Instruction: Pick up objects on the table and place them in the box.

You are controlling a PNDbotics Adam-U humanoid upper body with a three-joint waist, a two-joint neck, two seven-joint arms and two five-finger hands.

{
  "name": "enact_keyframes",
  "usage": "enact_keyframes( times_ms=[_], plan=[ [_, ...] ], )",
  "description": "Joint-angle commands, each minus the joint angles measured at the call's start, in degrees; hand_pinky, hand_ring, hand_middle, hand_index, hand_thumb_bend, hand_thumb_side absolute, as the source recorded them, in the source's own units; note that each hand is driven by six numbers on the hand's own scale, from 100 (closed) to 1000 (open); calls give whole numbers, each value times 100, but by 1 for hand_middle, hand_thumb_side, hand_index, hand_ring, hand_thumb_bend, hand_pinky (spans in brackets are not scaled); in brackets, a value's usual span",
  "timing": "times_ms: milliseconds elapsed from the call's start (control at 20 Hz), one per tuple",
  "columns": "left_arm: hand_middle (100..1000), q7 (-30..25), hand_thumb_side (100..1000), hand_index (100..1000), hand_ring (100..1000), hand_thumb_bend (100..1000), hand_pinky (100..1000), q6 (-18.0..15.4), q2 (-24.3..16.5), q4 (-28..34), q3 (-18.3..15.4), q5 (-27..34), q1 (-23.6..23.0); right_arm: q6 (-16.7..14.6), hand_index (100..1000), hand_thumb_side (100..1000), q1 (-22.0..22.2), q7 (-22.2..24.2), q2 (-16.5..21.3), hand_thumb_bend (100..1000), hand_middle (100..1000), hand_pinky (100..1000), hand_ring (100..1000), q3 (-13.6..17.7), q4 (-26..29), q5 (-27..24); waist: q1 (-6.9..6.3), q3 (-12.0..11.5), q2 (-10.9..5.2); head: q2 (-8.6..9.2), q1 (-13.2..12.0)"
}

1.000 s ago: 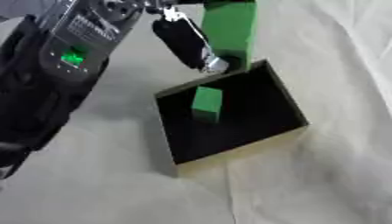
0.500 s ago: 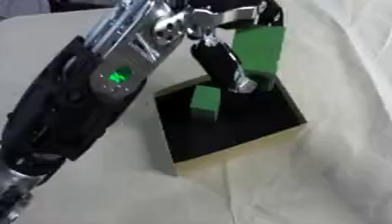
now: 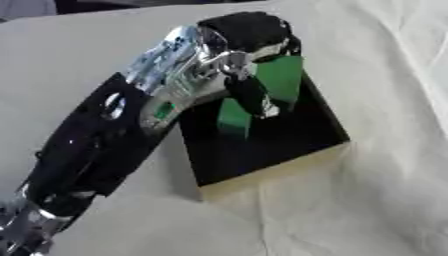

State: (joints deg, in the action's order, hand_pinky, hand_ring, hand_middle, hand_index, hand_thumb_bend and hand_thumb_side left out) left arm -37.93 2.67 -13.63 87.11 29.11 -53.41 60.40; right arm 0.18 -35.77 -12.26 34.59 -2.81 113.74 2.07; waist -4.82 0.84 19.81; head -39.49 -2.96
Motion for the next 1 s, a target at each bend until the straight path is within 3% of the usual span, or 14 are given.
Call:
enact_keyframes(
  times_ms=[50,100,150,300,400,450,550,1000],
  plan=[
    [515,34,246,726,551,100,651,-77,-8,-17,-8,-32,63,2,936,852,-57,-14,80,100,618,884,771,67,85,-9,49,9,-108,46,-4],
    [515,39,246,726,551,100,651,-84,-6,-24,-7,-30,62,1,936,852,-57,-14,80,100,618,884,771,67,85,-9,49,10,-108,46,-4],
    [614,40,336,811,625,219,721,-99,12,-30,11,-18,43,11,936,852,-50,-17,82,100,617,885,771,78,85,2,52,19,-105,55,-11],
    [735,53,453,913,724,403,781,-229,67,-78,92,96,-35,6,936,851,-32,-31,68,100,617,885,771,90,85,2,54,31,-108,73,-14],
    [758,41,471,934,748,436,789,-299,62,-102,104,69,-45,3,936,851,-27,-36,66,100,617,885,771,92,85,-1,51,34,-111,78,-9],
    [791,28,520,960,779,530,803,-326,53,-107,107,27,-45,2,936,851,-23,-37,65,100,617,885,771,93,85,-2,49,35,-112,78,-6],
    [815,-22,541,977,806,606,817,-374,30,-105,111,-113,-40,4,936,851,-13,-38,64,100,617,885,770,95,85,-2,45,35,-113,77,-6],
    [827,-176,551,983,828,618,830,-474,13,-50,55,-516,-47,5,936,848,0,-28,58,100,617,885,771,98,85,0,49,28,-125,83,-14]
  ],
)
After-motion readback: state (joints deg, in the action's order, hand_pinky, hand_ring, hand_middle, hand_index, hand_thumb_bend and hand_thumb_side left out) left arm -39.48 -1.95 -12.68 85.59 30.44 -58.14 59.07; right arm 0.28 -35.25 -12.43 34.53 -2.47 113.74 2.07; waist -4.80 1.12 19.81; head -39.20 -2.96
